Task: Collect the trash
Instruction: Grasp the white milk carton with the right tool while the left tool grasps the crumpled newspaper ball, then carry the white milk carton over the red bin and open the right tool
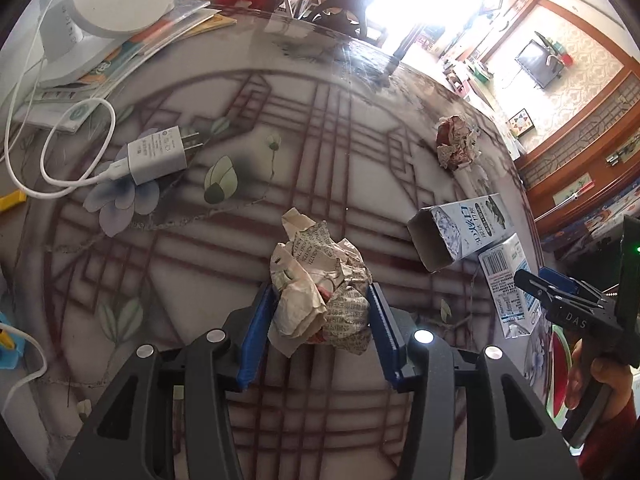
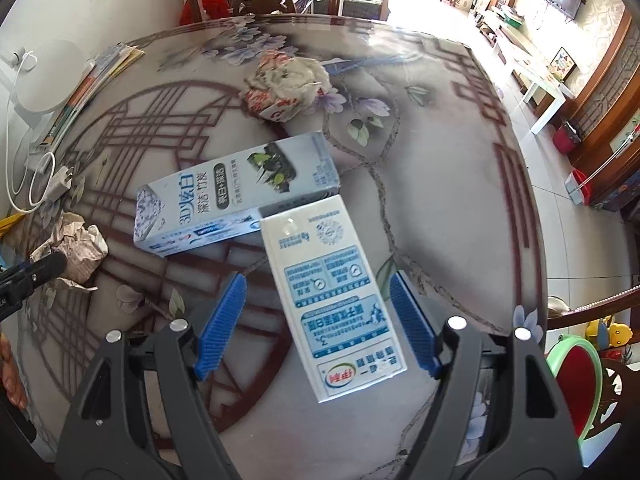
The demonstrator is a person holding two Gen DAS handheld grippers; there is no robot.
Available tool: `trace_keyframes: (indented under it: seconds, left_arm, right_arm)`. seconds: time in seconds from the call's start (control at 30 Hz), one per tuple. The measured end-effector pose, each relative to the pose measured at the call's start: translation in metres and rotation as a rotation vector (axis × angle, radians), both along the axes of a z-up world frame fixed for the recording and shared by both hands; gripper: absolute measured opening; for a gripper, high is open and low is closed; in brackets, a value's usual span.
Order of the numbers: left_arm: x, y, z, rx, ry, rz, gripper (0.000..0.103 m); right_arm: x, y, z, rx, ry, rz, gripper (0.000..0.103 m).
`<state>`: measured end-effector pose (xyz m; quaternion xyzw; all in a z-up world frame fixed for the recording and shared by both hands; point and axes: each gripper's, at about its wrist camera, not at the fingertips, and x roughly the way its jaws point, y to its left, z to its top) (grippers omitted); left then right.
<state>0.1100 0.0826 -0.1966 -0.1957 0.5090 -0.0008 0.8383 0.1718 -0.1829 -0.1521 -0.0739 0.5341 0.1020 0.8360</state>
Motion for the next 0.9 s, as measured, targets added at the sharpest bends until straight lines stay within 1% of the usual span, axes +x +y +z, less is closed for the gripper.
trace_keyframes:
  seconds: [0.17, 0.33, 0.4, 0.5, 0.63, 0.83, 0.9]
  left_arm:
    - [0.007, -0.005, 0.001, 0.015, -0.009, -0.005, 0.048]
    - [0.010, -0.004, 0.002, 0.017, -0.014, 0.001, 0.050]
    - [0.011, -0.004, 0.002, 0.020, -0.013, 0.001, 0.053]
    - [0.011, -0.003, 0.003, 0.020, -0.016, 0.006, 0.054]
    - [0.012, -0.002, 0.003, 0.014, -0.013, 0.015, 0.056]
    - [0.012, -0.003, 0.003, 0.016, -0.014, 0.003, 0.055]
    - [0.013, -0.004, 0.002, 0.017, -0.015, -0.006, 0.051]
  right_arm:
    - [0.007, -0.008, -0.003, -0.010, 0.021, -0.021, 0.072]
    - [0.008, -0.012, -0.012, -0.002, 0.053, -0.029, 0.073]
    - [0.008, -0.012, -0.017, -0.005, 0.065, -0.028, 0.073]
    - [0.009, -0.013, -0.022, 0.004, 0.083, -0.031, 0.073]
    - [0.008, -0.013, -0.024, 0.011, 0.090, -0.032, 0.073]
    - [0.011, -0.012, -0.024, 0.019, 0.090, -0.024, 0.073]
    - [0.011, -0.010, -0.025, 0.025, 0.097, -0.018, 0.071]
